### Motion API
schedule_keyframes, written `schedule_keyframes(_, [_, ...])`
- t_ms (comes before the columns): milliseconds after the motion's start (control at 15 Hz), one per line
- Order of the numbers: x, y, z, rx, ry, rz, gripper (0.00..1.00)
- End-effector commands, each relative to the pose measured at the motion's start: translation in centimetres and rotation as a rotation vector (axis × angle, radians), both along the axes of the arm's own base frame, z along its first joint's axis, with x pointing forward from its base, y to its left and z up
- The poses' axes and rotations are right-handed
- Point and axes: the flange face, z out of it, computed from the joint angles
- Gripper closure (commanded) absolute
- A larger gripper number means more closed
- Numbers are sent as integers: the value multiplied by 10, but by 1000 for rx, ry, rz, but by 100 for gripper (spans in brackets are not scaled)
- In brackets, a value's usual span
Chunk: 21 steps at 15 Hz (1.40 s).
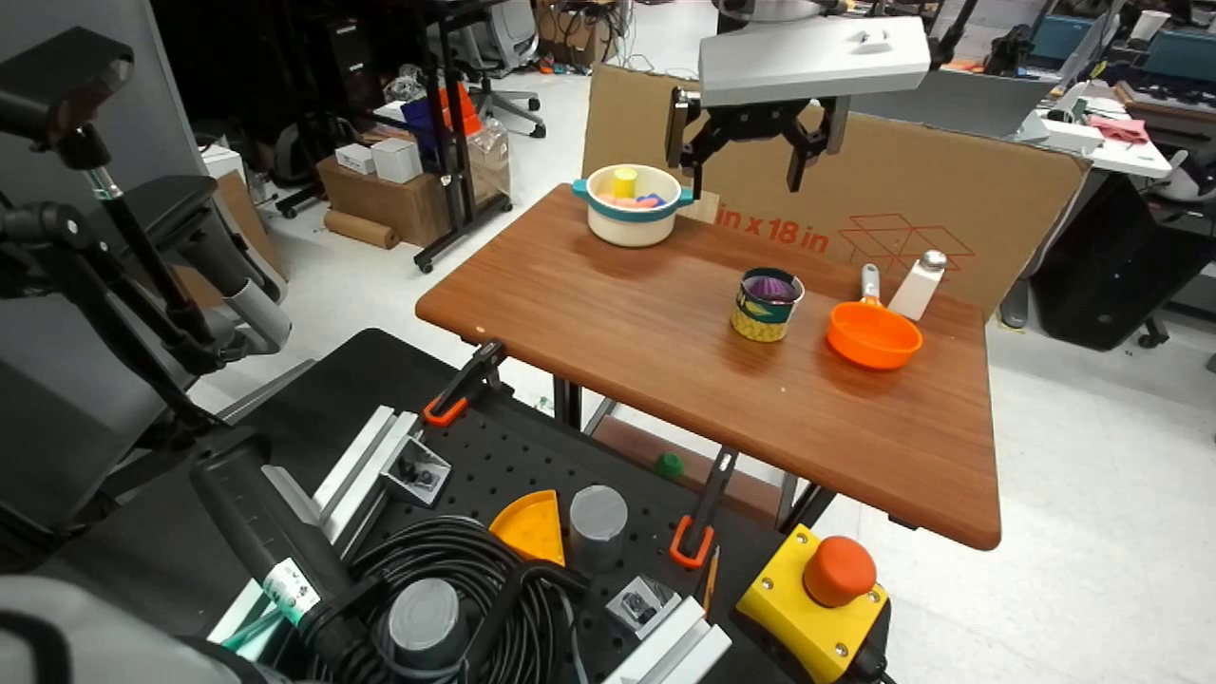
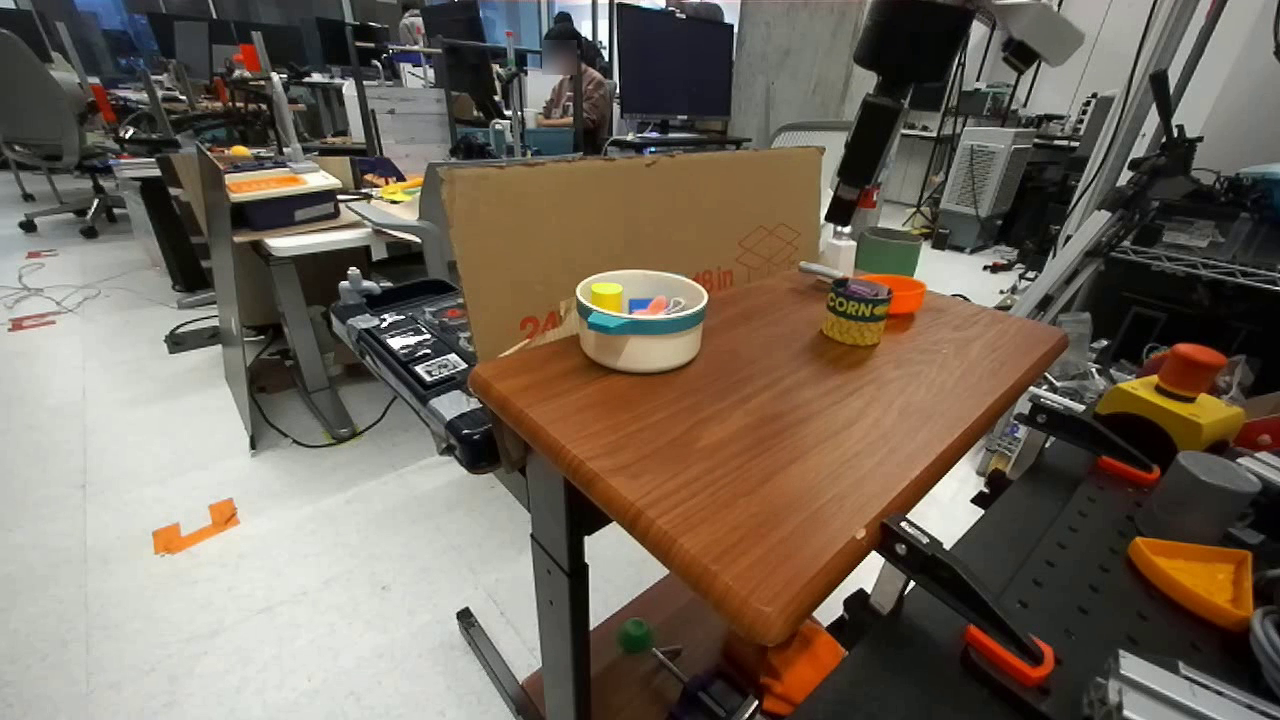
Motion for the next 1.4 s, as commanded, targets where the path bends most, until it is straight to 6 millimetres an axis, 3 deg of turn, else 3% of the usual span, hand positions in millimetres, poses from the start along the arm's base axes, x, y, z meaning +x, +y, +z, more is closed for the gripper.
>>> schedule_keyframes(0, [-11,20,10,-2,-47,74,0])
schedule_keyframes(800, [10,76,84,-165,65,35,0])
schedule_keyframes(1133, [29,76,132,-149,73,-35,0])
schedule_keyframes(1333, [45,71,162,-238,56,-161,0])
